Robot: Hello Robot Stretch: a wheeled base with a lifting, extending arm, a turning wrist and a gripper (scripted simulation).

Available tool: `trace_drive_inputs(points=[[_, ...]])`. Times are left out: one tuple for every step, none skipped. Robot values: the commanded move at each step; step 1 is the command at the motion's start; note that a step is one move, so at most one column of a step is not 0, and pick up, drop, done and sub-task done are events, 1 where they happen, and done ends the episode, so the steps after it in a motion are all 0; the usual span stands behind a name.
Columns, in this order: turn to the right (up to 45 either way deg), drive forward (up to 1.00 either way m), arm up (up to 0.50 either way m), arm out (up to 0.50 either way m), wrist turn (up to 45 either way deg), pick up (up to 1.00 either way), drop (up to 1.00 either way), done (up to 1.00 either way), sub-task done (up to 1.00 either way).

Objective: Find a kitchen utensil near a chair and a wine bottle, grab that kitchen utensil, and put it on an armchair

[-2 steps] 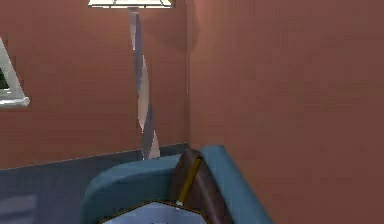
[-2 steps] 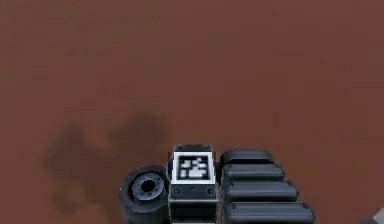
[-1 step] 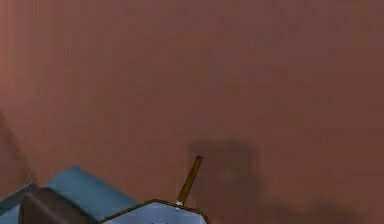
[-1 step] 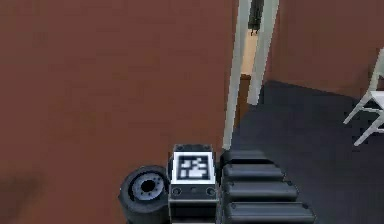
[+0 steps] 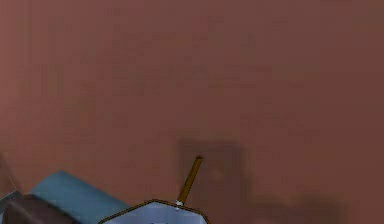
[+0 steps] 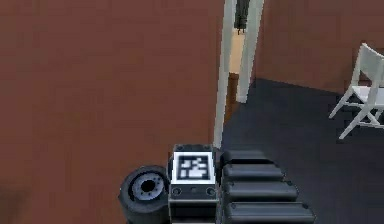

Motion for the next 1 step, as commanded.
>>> trace_drive_inputs(points=[[-45.0, 0.00, 0.00, 0.00, 0.0, 0.00, 0.00, 0.00, 0.00]])
